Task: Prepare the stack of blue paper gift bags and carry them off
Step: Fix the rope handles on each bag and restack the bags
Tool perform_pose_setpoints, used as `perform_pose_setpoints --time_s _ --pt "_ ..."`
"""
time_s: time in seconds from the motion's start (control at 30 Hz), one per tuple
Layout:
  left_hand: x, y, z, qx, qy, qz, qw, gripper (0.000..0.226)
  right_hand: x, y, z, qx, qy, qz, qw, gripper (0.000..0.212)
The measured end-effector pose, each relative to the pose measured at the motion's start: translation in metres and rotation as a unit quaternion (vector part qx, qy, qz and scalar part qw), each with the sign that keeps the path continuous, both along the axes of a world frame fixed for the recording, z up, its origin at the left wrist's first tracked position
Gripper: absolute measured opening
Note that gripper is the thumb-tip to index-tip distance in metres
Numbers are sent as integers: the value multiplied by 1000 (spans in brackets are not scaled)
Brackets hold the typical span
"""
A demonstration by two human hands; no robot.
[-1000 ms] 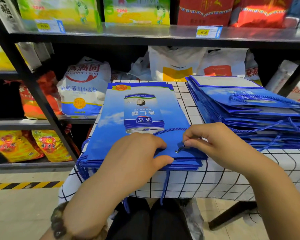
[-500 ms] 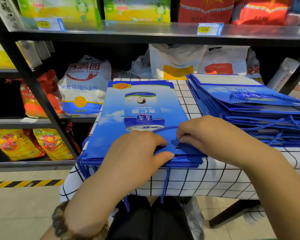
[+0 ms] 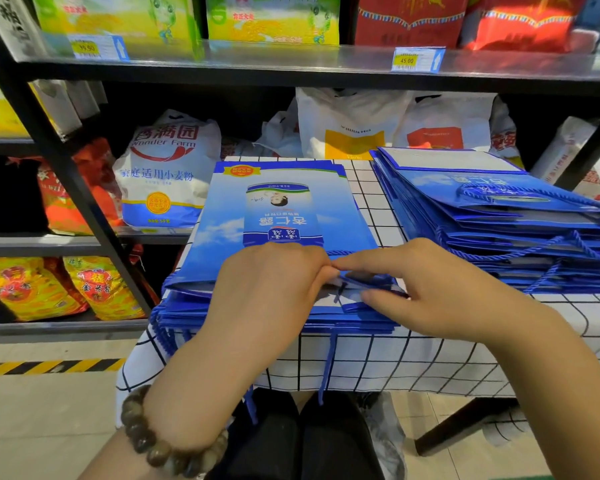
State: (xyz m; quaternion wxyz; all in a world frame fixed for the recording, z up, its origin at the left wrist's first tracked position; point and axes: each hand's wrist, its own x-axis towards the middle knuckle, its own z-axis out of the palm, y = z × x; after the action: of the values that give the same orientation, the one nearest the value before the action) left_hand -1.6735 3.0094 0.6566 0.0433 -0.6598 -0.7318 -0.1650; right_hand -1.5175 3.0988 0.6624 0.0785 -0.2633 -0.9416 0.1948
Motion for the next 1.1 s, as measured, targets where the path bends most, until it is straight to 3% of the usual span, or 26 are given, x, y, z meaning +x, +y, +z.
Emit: perform_pose_setpoints --time_s 0.17,0.23,0.33,0.4,0.47,0.6,0.77,0.87,0.9,1.0,1.1 --pt "7 0 -2 89 -6 4 996 20 -2 4 -9 -18 57 -36 998 34" --pt "10 -3 -10 125 9 20 992 29 -2 6 -10 -24 72 -39 996 31" --pt "13 -1 -16 82 42 36 995 41 -3 5 -10 -8 83 -33 996 30" --pt "17 2 -20 67 61 42 995 31 -5 4 -11 -1 97 -31 995 28" --pt "21 5 -22 90 77 37 992 19 -5 3 -12 12 122 -34 992 23" --pt "17 6 -25 139 44 -20 989 27 -1 2 -16 101 125 -60 985 2" --pt "16 -5 -8 17 -81 -31 996 40 4 9 -28 190 150 -59 969 13" --pt "6 1 1 17 -238 17 971 31 3 5 -40 221 186 -55 956 26" --pt "4 6 4 19 -252 25 967 26 3 3 -42 226 204 -56 951 27" --pt "6 22 5 -34 -194 23 980 12 1 0 -47 243 238 -61 938 24" --pt "12 33 3 -85 -165 8 983 21 1 -1 -50 247 237 -64 937 25"
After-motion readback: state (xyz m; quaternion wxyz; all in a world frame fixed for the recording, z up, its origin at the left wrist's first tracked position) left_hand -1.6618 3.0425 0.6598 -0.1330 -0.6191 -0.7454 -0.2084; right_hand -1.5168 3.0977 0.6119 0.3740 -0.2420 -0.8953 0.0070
